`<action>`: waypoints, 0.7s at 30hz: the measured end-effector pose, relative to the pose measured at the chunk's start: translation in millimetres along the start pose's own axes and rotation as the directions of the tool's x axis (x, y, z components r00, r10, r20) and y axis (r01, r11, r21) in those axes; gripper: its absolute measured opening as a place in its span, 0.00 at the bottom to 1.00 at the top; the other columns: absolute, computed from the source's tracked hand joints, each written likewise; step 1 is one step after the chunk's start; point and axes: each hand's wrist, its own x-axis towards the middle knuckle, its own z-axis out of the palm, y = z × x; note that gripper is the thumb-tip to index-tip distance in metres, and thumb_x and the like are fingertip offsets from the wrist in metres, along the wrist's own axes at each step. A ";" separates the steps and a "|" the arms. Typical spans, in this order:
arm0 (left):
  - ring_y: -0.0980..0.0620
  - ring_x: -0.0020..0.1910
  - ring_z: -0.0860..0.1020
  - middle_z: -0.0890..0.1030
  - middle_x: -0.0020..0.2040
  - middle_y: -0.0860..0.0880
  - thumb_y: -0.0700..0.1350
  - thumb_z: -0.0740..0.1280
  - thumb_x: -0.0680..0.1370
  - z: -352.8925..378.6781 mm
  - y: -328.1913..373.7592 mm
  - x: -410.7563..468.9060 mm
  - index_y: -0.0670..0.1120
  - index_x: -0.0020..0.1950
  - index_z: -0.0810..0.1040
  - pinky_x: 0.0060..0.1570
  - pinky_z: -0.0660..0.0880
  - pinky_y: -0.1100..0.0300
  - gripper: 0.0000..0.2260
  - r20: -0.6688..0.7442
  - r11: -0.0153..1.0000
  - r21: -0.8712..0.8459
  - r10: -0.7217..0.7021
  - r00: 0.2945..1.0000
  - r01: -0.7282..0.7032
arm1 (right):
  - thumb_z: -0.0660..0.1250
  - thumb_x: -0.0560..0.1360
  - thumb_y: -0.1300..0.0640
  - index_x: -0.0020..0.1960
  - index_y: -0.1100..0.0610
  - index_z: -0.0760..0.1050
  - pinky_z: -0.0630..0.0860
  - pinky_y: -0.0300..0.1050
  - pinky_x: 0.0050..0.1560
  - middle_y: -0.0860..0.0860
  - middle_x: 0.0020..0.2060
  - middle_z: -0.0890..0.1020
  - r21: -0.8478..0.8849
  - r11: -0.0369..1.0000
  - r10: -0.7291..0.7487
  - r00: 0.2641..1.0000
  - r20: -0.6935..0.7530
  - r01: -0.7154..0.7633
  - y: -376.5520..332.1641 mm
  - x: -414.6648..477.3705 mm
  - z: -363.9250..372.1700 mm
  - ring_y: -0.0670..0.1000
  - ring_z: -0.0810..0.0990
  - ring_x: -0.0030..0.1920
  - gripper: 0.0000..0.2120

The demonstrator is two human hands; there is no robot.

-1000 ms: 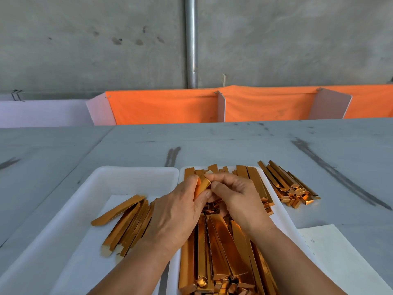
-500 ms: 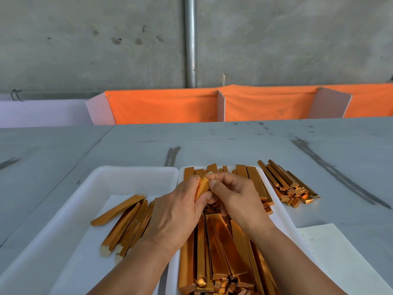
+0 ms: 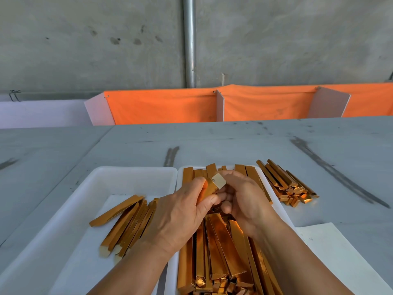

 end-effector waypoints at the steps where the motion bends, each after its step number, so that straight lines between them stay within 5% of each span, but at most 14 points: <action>1: 0.63 0.28 0.69 0.65 0.32 0.62 0.71 0.44 0.77 0.1 -0.1 0.2 0.56 0.57 0.63 0.28 0.62 0.74 0.23 0.000 1.000 -0.002 0.003 1.000 -0.003 | 0.62 0.81 0.56 0.50 0.61 0.81 0.69 0.38 0.22 0.57 0.35 0.81 -0.002 1.000 -0.002 1.000 0.021 0.002 0.1 -0.2 0.0 0.49 0.76 0.28 0.11; 6: 0.58 0.31 0.73 0.70 0.35 0.58 0.69 0.49 0.77 0.8 -0.4 0.4 0.55 0.59 0.66 0.29 0.65 0.73 0.22 0.007 1.000 -0.003 0.006 1.000 -0.006 | 0.67 0.79 0.51 0.36 0.49 0.82 0.69 0.38 0.25 0.53 0.29 0.79 -0.098 0.994 -0.050 0.998 0.030 0.053 0.0 -2.6 2.9 0.48 0.69 0.23 0.14; 13: 0.60 0.30 0.71 0.66 0.34 0.62 0.68 0.50 0.77 -2.1 3.0 1.1 0.53 0.60 0.69 0.29 0.61 0.75 0.24 0.004 1.000 -0.004 -0.006 1.000 0.006 | 0.73 0.73 0.50 0.41 0.55 0.82 0.71 0.39 0.27 0.58 0.32 0.80 -0.128 0.982 -0.142 0.990 0.007 0.142 2.9 -1.7 3.3 0.50 0.70 0.24 0.08; 21: 0.65 0.29 0.70 0.65 0.33 0.64 0.68 0.51 0.76 -3.1 4.2 0.9 0.54 0.60 0.69 0.28 0.62 0.75 0.23 0.024 0.999 -0.037 -0.013 1.000 0.013 | 0.71 0.76 0.56 0.39 0.54 0.82 0.73 0.38 0.27 0.57 0.29 0.80 -0.180 0.963 -0.209 0.977 -0.041 0.198 4.9 -0.3 3.8 0.51 0.71 0.22 0.08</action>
